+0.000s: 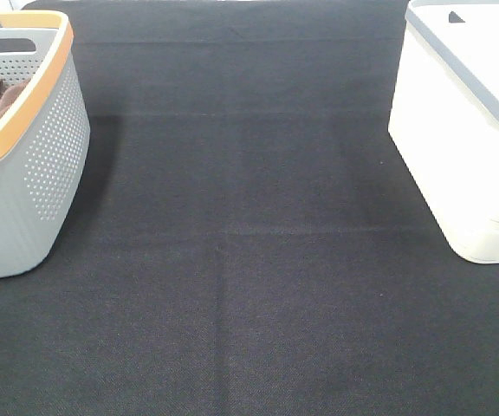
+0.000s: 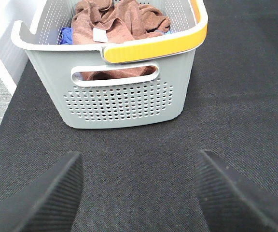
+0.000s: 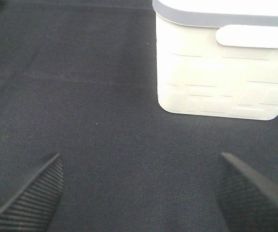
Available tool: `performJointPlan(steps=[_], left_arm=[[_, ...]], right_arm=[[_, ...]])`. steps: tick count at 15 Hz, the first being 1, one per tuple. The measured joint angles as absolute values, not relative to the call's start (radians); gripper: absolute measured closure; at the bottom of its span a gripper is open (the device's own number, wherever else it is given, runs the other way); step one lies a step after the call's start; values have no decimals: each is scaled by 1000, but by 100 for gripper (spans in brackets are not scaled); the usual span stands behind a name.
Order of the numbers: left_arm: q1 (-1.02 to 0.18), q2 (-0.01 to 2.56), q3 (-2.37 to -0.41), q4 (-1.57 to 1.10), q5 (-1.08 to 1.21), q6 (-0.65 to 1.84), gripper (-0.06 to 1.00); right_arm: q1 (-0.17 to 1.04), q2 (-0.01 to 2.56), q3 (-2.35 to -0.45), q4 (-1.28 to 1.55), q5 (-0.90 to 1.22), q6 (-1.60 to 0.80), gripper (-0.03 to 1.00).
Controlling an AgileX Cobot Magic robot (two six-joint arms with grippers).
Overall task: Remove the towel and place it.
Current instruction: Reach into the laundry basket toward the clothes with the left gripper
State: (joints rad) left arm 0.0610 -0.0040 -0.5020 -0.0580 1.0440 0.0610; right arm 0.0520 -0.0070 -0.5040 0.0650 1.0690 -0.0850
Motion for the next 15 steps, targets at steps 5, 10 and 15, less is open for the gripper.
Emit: performJointPlan(steps=[5, 10, 15], left_arm=[[61, -4, -502, -58, 1044, 61, 30], [61, -4, -502, -58, 1044, 61, 30], [61, -4, -502, -58, 1044, 61, 30]], right_arm=[[52, -7, -504, 65, 1069, -85, 17], [52, -7, -504, 65, 1069, -85, 17], [52, -7, -504, 65, 1069, -85, 17]])
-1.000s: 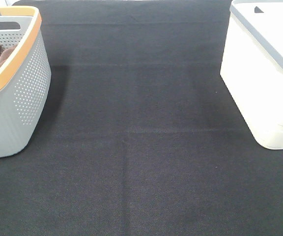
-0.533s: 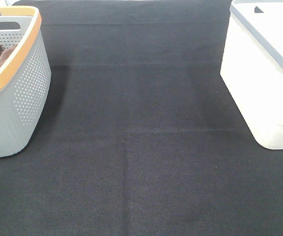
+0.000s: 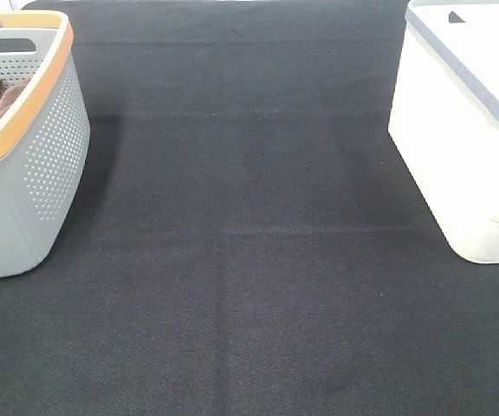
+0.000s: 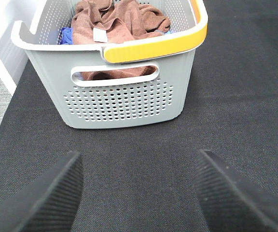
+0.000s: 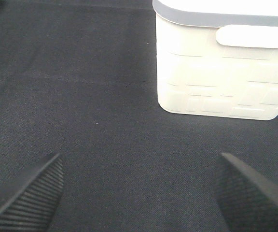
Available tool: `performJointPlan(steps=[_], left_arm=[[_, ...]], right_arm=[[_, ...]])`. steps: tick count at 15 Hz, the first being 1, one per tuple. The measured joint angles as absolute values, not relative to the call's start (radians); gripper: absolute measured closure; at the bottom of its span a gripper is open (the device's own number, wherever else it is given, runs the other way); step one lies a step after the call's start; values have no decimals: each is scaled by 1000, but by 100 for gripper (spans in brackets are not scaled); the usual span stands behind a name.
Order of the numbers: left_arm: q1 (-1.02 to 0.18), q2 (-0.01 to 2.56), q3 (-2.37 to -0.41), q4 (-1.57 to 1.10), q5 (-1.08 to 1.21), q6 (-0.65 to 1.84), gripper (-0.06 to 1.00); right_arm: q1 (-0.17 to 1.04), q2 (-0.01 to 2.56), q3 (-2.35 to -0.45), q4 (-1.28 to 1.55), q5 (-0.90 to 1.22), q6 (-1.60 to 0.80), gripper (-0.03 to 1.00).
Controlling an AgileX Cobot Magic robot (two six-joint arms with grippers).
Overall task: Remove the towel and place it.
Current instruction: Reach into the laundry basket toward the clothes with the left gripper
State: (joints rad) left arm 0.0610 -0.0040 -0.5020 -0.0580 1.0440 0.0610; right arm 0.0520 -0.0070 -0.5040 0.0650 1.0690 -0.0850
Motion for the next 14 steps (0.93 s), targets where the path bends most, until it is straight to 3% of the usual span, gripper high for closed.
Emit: performJointPlan(steps=[14], left_arm=[[61, -4, -502, -58, 1044, 61, 30]], right_arm=[[52, -7, -504, 65, 1069, -85, 17]])
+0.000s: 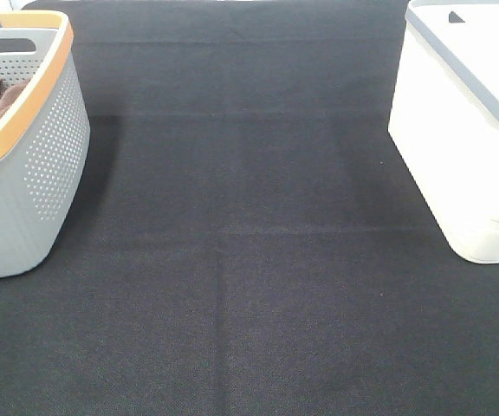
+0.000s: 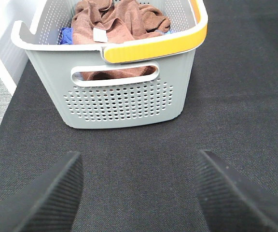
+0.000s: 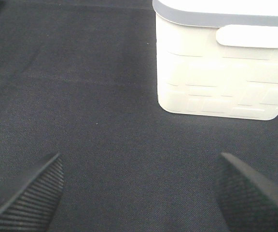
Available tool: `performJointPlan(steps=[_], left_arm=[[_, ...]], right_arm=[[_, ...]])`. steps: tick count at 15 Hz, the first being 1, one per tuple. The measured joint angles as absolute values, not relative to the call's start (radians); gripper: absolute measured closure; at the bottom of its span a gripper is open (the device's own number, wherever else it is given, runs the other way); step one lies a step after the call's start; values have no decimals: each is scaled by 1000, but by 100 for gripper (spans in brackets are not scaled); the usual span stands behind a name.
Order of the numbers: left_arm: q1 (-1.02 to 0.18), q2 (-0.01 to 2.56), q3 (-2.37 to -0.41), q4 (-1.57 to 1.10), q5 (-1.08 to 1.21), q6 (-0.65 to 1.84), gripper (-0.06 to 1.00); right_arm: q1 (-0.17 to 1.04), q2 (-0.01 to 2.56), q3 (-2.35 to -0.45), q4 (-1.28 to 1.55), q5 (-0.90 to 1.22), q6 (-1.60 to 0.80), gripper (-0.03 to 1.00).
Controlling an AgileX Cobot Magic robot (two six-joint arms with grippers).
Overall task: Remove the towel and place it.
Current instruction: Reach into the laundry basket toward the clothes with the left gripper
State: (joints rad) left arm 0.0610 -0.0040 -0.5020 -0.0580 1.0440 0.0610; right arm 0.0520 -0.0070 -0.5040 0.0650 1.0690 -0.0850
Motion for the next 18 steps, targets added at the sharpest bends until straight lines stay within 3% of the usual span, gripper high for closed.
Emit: performJointPlan(steps=[18], left_arm=[[61, -4, -502, -58, 1044, 61, 30]], right_arm=[[52, -7, -504, 65, 1069, -85, 17]])
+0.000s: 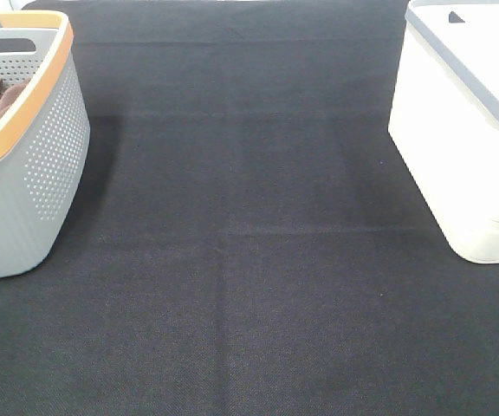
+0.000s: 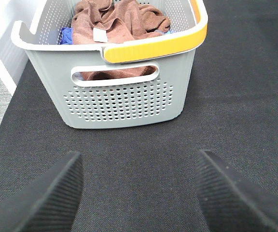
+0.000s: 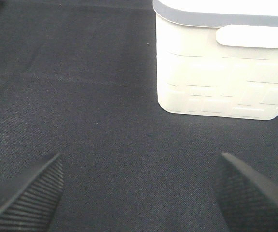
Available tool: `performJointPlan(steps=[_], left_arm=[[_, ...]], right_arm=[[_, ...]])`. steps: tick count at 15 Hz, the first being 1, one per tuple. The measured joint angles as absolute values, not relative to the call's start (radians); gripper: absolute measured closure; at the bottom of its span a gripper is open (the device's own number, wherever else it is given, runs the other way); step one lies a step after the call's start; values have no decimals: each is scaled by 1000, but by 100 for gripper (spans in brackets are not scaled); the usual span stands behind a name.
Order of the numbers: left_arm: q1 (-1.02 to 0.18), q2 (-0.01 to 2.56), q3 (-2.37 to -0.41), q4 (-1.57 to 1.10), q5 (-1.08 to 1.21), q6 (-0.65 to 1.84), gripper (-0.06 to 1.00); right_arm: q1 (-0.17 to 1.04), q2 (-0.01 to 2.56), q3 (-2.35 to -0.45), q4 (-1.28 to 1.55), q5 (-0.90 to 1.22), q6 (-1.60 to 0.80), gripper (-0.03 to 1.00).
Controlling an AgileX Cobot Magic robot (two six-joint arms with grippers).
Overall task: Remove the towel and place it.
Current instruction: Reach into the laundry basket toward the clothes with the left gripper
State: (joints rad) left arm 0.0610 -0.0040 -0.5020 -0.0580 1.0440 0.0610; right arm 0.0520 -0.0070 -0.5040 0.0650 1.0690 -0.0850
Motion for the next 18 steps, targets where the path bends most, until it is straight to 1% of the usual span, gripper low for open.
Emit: performJointPlan(steps=[11, 14, 16, 18], left_arm=[[61, -4, -502, -58, 1044, 61, 30], [61, 81, -503, -55, 1044, 61, 30], [61, 157, -528, -54, 917, 61, 30], [61, 257, -535, -53, 701, 55, 30]], right_arm=[[52, -7, -504, 65, 1069, -85, 17], [52, -7, -504, 65, 1069, -85, 17], [52, -7, -504, 65, 1069, -85, 17], [52, -7, -504, 65, 1069, -85, 17]])
